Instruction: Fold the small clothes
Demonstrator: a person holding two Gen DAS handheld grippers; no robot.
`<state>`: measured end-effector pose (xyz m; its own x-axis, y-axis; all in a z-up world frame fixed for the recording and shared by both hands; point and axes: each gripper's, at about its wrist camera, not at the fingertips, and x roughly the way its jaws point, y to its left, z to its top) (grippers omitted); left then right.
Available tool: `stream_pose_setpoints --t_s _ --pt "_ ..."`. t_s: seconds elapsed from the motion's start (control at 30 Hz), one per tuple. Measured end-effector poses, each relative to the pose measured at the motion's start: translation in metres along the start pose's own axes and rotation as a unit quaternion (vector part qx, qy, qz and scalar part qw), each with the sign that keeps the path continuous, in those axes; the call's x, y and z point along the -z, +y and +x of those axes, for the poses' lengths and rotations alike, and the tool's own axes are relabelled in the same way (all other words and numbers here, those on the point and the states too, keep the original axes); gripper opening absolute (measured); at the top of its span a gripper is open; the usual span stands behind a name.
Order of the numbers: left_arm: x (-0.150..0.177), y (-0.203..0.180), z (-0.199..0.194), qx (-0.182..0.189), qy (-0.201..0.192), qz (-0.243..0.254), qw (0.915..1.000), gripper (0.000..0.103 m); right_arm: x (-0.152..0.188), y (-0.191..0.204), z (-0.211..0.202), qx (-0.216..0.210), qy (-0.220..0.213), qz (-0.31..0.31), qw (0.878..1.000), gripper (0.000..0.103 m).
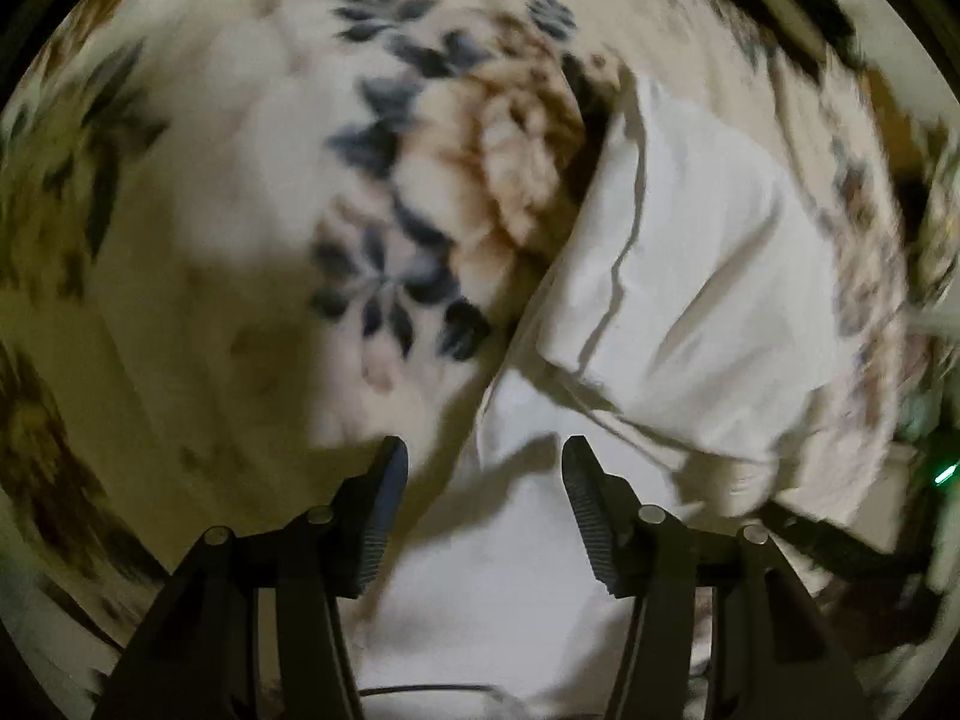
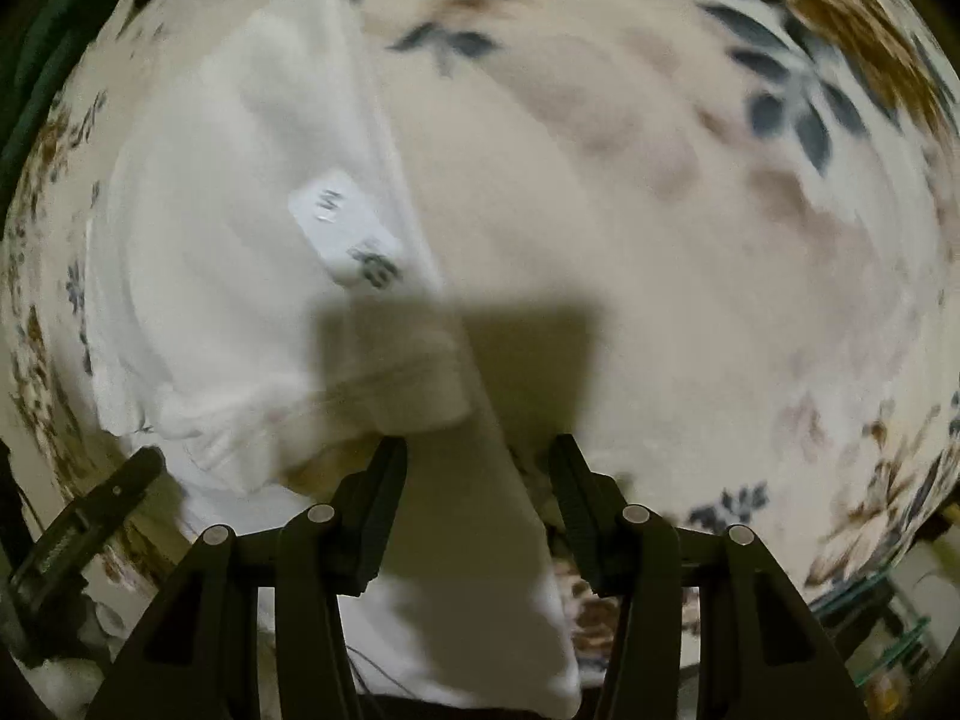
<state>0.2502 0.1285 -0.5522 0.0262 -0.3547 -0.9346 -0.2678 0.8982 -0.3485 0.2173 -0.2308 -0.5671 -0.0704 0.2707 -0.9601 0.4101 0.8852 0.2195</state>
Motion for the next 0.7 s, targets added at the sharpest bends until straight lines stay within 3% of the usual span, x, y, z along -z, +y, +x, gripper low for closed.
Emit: stream_pose_setpoints --t_s 0.07,0.13,0.2,0.33,0.4,0.43,0.53,0.7 --pt "0.000 0.017 -0.009 0.066 0.001 -0.052 0.9965 0.051 -0.001 -0.017 -0.014 -0.063 -0.013 0.042 0.997 0.052" --pt "-0.004 0.031 -0.013 0.138 -0.003 -0.101 0.9853 0.051 -0.003 -0.035 -0.024 -0.127 -0.022 0.090 0.987 0.052" --pt "-0.010 0.036 -0.006 0.179 -0.002 -0.130 0.9752 0.051 -0.008 -0.046 -0.021 -0.173 -0.013 0.126 0.977 0.052" --pt "-0.015 0.030 0.008 0.171 -0.028 -0.136 0.9755 0.048 -0.021 -0.046 -0.004 -0.208 -0.006 0.157 0.965 0.052" --pt "-0.017 0.027 0.005 0.148 -0.050 -0.128 0.9793 0.022 -0.021 -0.049 -0.003 -0.198 -0.015 0.159 0.967 0.044" --pt "-0.022 0.026 0.002 0.137 -0.055 -0.124 0.9813 0.009 -0.021 -0.045 -0.004 -0.175 -0.020 0.156 0.972 0.023" --pt "-0.025 0.020 -0.006 0.112 -0.081 -0.108 0.9844 0.007 -0.006 -0.025 -0.001 -0.149 -0.040 0.153 0.976 0.011" --pt "-0.026 0.013 -0.002 0.086 -0.077 -0.069 0.9908 0.008 -0.002 -0.016 -0.003 -0.117 -0.037 0.127 0.984 0.010"
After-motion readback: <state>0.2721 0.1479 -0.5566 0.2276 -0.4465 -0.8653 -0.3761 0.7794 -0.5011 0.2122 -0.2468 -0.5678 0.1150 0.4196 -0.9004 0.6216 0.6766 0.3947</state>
